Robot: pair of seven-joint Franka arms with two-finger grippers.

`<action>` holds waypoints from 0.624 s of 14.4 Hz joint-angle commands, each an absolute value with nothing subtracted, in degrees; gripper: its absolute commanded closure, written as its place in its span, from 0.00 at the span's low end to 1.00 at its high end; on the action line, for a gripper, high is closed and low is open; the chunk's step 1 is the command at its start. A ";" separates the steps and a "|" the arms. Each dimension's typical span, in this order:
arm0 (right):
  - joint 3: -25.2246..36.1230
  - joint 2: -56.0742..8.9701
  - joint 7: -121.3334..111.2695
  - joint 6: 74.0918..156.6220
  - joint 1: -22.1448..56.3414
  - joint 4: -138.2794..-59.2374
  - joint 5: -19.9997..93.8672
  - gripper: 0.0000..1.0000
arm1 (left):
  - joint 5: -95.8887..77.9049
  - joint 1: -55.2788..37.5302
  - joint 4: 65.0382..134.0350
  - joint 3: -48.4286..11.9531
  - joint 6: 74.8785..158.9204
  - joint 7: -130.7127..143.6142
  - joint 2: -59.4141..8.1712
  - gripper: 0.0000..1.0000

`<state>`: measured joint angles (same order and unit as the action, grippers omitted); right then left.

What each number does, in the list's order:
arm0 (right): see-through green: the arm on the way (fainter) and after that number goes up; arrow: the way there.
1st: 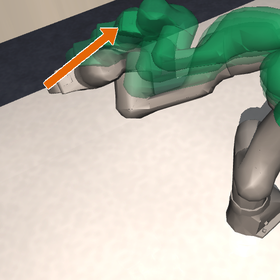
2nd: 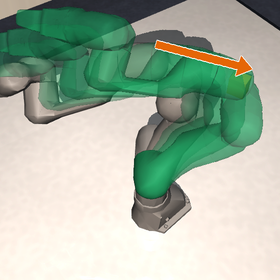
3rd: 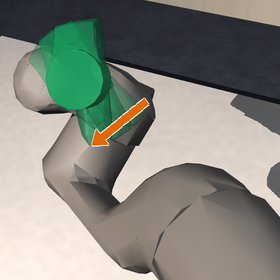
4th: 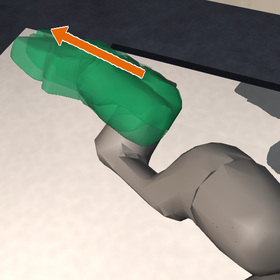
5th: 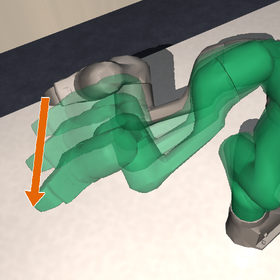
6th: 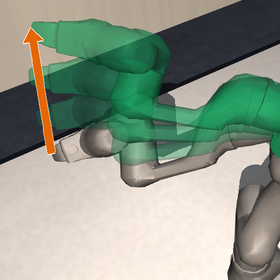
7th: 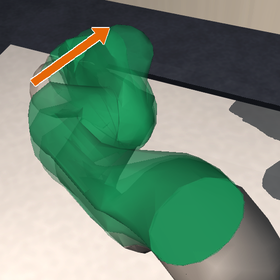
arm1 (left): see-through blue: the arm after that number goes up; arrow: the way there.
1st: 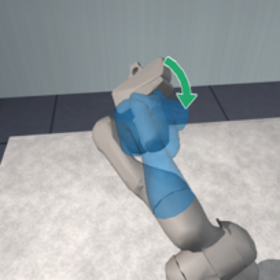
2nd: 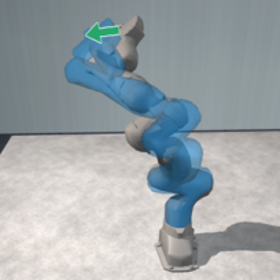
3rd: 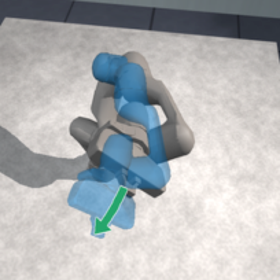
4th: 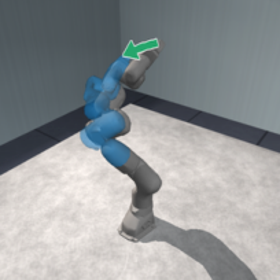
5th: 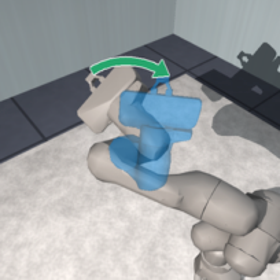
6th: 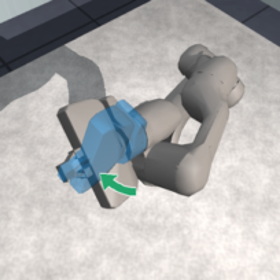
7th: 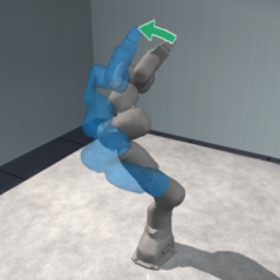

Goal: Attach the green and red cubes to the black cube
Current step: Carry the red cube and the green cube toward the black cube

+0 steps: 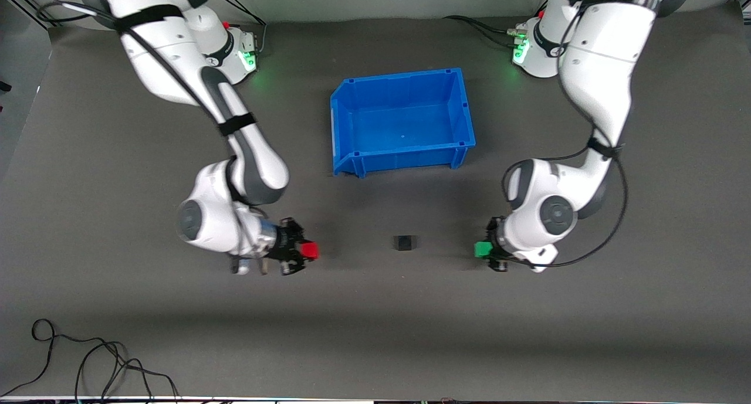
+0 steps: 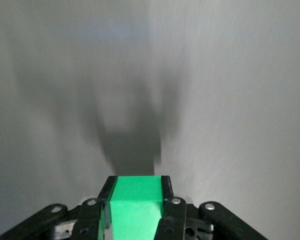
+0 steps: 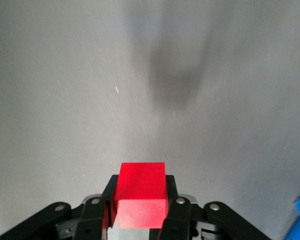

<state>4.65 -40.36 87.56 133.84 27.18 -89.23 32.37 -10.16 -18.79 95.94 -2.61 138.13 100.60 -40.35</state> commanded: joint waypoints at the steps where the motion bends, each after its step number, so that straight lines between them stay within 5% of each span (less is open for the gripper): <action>1: 5.45 -45.08 94.46 135.52 32.06 -84.12 33.40 0.87 | -11.07 -23.01 93.60 -2.02 140.00 105.36 -42.45 1.00; 9: 5.45 -52.46 99.84 139.22 38.40 -78.05 33.31 0.87 | -10.29 -28.12 87.90 -1.93 143.44 115.92 -46.93 1.00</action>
